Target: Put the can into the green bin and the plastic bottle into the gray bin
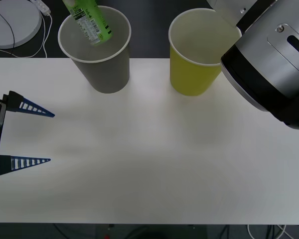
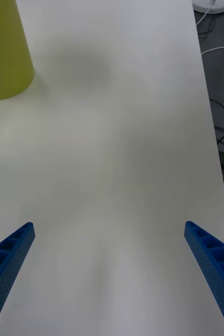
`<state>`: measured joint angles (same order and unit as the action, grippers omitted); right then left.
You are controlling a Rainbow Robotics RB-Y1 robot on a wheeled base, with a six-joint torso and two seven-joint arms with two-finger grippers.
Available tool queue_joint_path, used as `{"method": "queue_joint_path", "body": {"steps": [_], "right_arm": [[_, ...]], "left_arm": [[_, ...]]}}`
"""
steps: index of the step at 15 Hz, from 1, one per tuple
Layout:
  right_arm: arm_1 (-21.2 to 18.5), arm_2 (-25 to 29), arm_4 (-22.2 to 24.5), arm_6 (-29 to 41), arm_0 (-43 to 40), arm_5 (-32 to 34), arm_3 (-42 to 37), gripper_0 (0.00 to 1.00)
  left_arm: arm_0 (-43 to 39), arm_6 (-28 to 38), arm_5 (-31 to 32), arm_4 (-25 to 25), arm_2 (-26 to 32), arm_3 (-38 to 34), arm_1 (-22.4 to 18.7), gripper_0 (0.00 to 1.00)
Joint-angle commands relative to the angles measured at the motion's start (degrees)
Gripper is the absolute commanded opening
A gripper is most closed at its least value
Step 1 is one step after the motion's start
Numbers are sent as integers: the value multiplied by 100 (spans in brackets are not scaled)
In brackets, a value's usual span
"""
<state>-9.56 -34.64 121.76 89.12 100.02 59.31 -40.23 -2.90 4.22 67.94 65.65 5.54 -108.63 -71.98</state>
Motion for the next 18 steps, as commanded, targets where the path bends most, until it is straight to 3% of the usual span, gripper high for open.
{"method": "queue_joint_path", "body": {"steps": [1,18], "right_arm": [[-2,-25,32,-114,0,2,-3,100],[-152,-25,-241,-387,-36,222,-187,100]], "left_arm": [[0,0,0,0,0,0,0,100],[0,0,0,0,0,0,0,100]]}}
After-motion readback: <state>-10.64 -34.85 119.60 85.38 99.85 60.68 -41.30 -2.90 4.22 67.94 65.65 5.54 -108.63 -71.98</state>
